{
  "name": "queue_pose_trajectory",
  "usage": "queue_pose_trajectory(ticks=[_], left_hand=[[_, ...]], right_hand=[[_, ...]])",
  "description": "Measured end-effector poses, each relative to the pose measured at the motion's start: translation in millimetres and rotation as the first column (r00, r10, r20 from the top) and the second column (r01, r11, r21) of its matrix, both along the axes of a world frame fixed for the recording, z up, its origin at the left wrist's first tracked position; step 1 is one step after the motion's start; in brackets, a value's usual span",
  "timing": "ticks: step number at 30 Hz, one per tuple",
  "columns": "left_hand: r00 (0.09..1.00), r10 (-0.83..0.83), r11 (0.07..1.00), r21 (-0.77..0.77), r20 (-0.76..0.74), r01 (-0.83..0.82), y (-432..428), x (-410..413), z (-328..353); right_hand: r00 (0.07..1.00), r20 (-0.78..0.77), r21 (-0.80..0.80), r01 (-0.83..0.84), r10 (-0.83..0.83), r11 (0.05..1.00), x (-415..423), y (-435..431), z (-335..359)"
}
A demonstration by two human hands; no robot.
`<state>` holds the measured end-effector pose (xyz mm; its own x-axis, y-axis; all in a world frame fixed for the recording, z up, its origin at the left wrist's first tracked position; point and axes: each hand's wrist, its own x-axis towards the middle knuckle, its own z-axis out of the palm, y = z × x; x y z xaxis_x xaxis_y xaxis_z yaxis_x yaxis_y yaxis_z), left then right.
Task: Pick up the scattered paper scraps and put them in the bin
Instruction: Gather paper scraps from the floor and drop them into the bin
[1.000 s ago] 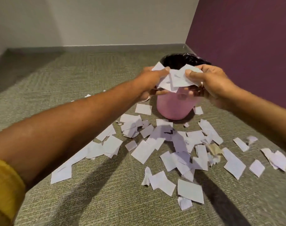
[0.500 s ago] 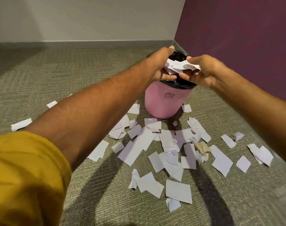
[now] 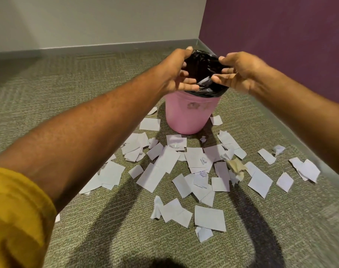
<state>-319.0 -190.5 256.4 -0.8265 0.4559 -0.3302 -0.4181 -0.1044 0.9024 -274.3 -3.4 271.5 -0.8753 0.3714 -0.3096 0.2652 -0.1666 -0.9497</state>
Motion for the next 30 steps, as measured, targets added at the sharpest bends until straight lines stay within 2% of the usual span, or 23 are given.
queue_pose_trajectory(ticks=[4, 7, 10, 12, 14, 17, 19, 22, 25, 28, 30], left_hand=[[0.998, 0.022, 0.998, -0.059, -0.052, -0.025, -7.0, 6.7, -6.5], [0.992, -0.015, 0.99, -0.143, -0.127, -0.004, -16.2, 17.6, -16.4], [0.981, -0.11, 0.966, -0.249, -0.159, 0.068, -25.2, 34.0, -34.0], [0.96, -0.215, 0.92, -0.366, -0.178, 0.138, -31.1, 46.8, -53.4], [0.921, -0.351, 0.846, -0.48, -0.171, 0.233, -40.0, 61.5, -79.9], [0.83, -0.548, 0.695, -0.608, -0.102, 0.384, -59.2, 84.8, -127.0], [0.782, -0.622, 0.56, -0.718, -0.034, 0.414, -72.6, 105.2, -158.5], [0.746, -0.665, 0.379, -0.857, 0.011, 0.35, -90.9, 144.3, -202.1], [0.671, -0.74, 0.194, -0.939, 0.049, 0.283, -104.6, 181.6, -234.4], [0.653, -0.758, 0.128, -0.98, 0.003, 0.154, -108.7, 212.7, -253.2], [0.649, -0.757, 0.145, -0.988, -0.078, 0.05, -107.6, 225.0, -260.3]], right_hand=[[1.0, -0.024, 0.027, 0.004, -0.004, 1.0, 2.2, 7.4, -5.5], [0.997, -0.032, 0.089, -0.072, 0.075, 0.993, 18.2, 7.6, -9.8], [0.983, -0.011, 0.27, -0.173, 0.183, 0.947, 42.0, 4.5, -21.2], [0.966, 0.04, 0.438, -0.248, 0.257, 0.864, 58.9, -0.1, -35.0], [0.935, 0.114, 0.53, -0.344, 0.337, 0.775, 76.6, -7.6, -53.3], [0.856, 0.252, 0.532, -0.513, 0.453, 0.674, 102.7, -21.8, -88.2], [0.793, 0.327, 0.515, -0.606, 0.514, 0.607, 115.4, -27.6, -114.7], [0.711, 0.414, 0.503, -0.699, 0.569, 0.508, 127.5, -33.2, -152.7], [0.647, 0.477, 0.548, -0.748, 0.594, 0.375, 134.8, -42.5, -179.0], [0.612, 0.531, 0.603, -0.759, 0.586, 0.247, 133.3, -50.6, -198.1], [0.58, 0.567, 0.617, -0.769, 0.585, 0.164, 130.7, -58.5, -210.2]])
